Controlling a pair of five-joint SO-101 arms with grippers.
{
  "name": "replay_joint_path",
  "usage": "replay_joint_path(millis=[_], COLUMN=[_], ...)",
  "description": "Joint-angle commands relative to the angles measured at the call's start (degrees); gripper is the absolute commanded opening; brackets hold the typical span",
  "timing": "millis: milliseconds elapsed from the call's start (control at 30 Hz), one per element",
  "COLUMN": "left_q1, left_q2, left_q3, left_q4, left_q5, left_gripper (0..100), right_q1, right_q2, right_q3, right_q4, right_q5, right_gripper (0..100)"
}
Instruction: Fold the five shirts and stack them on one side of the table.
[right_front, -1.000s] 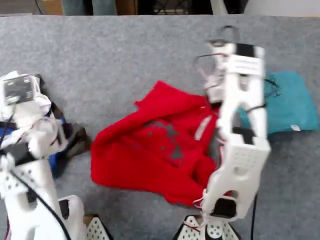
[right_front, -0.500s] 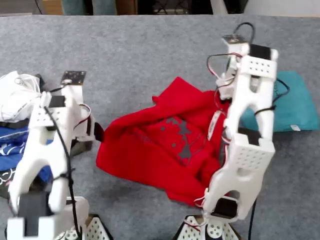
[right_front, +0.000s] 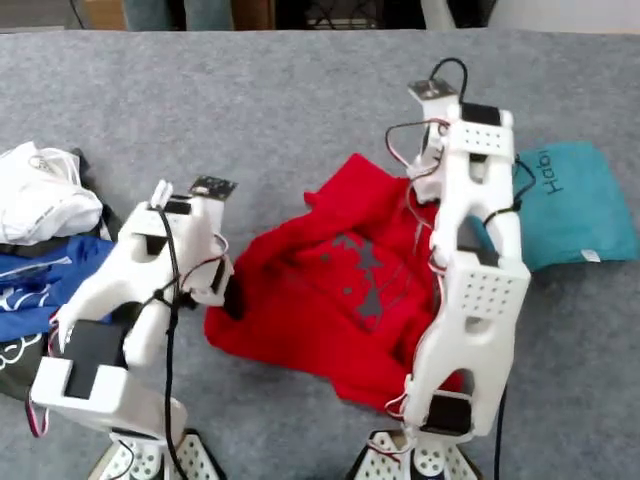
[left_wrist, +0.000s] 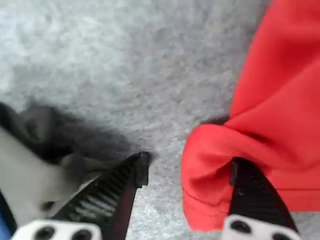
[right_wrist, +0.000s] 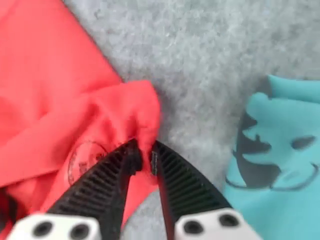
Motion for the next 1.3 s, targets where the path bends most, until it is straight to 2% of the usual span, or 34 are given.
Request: replay_joint_path(millis=[0,67,100,133,267,467,533,633,733,967,1133,1267], left_q1=[-5.2,-8.5,-10.0,-11.5,-18.8,-29.1,-30.5,-30.9,-32.4,-32.7,-29.0,-33.1], left_q2=[0.0,-0.4,-0.5,-0.5,-0.6,0.1,0.1,0.1,0.0,-0.5,-0.6,0.0], left_q3=[-0.7,-0.8,-1.0,-1.4,-6.9,-25.3,-29.2,-32.6,-35.0,-36.0,-35.5,-33.4], left_q4=[-2.5,-2.5,-2.5,-1.9,0.9,5.4,6.0,7.8,8.1,15.3,20.8,15.6], left_q5=[1.2,1.2,1.1,0.4,-1.1,-1.1,-2.5,-5.5,-5.4,-6.0,-8.9,-3.7], left_gripper=[16,5,2,4,3,3,7,22,32,32,32,32], right_q1=[-1.0,-0.9,-0.9,-0.8,-1.1,-1.1,-1.2,-1.6,-1.7,0.4,5.6,9.8], right_q2=[0.3,0.5,0.6,0.7,0.7,0.7,0.7,0.7,0.7,-2.2,-10.9,-21.6], right_q3=[-2.9,-2.9,-2.9,-2.9,-2.7,-2.7,-2.5,-1.8,-1.5,-7.9,-3.7,7.4], right_q4=[-2.9,-4.6,-5.2,-5.5,-5.6,-3.9,-3.9,-3.4,-0.6,19.0,19.3,19.3], right_q5=[-3.2,-4.8,-5.5,-6.1,-6.6,-6.2,-4.7,-2.9,1.8,16.6,20.9,28.5], right_gripper=[1.5,1.5,1.5,1.5,1.5,1.5,1.5,1.5,1.5,1.4,1.4,1.4])
